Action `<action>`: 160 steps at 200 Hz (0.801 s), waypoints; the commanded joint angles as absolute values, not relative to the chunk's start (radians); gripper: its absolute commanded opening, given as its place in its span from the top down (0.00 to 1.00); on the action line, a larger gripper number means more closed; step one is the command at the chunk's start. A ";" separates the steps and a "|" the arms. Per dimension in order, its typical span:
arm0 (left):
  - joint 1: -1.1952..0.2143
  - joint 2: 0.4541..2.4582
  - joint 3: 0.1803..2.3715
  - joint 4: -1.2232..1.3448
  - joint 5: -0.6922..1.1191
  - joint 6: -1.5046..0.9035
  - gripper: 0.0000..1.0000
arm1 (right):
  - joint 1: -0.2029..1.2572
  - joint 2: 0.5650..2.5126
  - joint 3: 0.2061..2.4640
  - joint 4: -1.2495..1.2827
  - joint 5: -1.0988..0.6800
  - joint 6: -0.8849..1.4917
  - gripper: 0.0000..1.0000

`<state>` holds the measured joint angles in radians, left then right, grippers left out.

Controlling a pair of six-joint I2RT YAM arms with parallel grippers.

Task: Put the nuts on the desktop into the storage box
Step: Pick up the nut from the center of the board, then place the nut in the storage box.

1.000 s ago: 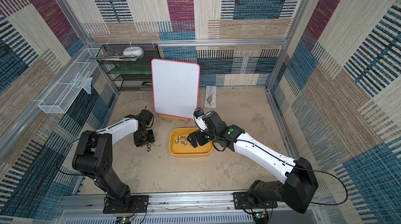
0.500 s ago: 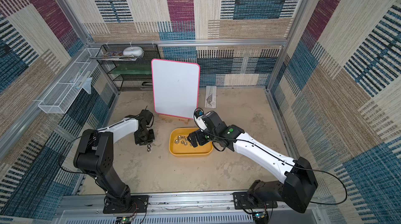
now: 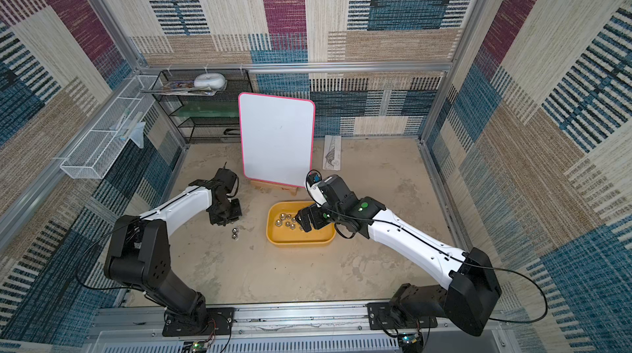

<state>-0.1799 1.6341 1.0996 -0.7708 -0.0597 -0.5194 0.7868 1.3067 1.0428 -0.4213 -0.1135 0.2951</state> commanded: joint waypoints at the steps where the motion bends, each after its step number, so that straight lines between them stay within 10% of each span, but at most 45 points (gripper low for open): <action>1: -0.210 1.596 1.132 -0.812 -0.024 -0.543 0.76 | 0.788 1.295 1.036 -0.428 -0.116 0.305 0.01; 160: -0.696 1.904 1.545 -0.876 0.019 -0.613 0.75 | 0.788 1.014 0.856 -0.486 0.065 0.428 0.01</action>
<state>-0.6647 1.8473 1.4990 -0.8600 -0.0006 -0.6025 0.7860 1.0447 0.8646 -0.4683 0.0170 0.3969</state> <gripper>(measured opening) 0.295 0.993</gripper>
